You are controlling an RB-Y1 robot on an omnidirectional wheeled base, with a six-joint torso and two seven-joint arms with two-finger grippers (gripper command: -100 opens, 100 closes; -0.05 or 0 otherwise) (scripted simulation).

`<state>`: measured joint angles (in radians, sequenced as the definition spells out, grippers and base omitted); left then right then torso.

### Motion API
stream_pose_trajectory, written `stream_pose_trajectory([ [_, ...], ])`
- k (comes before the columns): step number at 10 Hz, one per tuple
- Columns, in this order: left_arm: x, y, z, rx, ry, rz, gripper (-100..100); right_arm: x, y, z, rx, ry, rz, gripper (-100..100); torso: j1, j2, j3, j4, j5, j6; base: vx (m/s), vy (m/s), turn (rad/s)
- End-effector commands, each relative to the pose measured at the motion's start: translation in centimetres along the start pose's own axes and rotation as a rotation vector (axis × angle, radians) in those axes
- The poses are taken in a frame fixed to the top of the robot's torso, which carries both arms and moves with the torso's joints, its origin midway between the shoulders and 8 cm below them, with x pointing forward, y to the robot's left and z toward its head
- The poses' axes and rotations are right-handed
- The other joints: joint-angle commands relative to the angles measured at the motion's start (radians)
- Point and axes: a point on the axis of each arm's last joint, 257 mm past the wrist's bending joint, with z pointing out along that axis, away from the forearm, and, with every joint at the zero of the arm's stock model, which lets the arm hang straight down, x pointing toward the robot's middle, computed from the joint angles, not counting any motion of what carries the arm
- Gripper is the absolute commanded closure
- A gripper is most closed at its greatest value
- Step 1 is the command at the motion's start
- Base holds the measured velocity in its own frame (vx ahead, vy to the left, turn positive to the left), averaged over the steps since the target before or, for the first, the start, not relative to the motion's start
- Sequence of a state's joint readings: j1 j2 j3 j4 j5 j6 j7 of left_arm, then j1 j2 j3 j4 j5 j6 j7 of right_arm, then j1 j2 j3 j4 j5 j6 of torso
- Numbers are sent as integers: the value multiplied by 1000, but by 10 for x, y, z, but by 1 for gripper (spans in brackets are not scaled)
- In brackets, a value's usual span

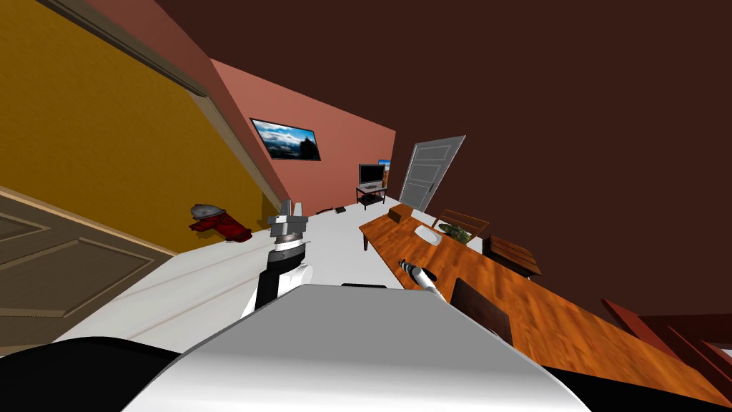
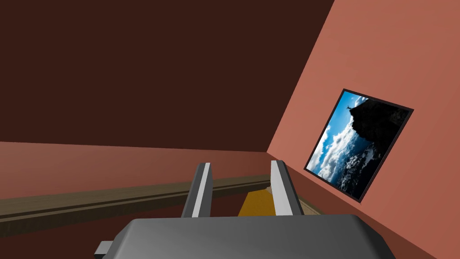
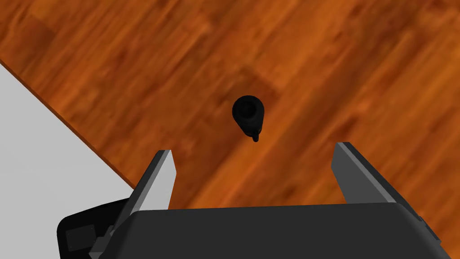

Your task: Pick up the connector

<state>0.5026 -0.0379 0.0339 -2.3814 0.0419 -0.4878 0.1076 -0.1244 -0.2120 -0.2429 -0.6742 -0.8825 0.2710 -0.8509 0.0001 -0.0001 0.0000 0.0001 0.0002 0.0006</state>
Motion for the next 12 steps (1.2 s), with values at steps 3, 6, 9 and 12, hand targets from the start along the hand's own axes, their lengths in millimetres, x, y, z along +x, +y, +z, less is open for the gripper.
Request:
stream_pose_trajectory([
  [3,0,0,0,0,0,0,0,-13,-14,2,-1,0,2,-100,0,0,0,0,0,0,13,-21,3],
  [6,0,0,0,0,0,0,0,-23,-24,2,-2,0,3,-100,-3,-2,-1,0,-1,0,46,-55,7],
  [9,0,0,0,0,0,0,0,-25,-28,4,-2,-1,4,100,-2,-3,-2,-1,-1,0,37,-39,8],
  [12,0,0,0,0,0,0,0,-25,-28,4,-2,-1,3,100,0,0,0,0,0,0,0,0,0],
])
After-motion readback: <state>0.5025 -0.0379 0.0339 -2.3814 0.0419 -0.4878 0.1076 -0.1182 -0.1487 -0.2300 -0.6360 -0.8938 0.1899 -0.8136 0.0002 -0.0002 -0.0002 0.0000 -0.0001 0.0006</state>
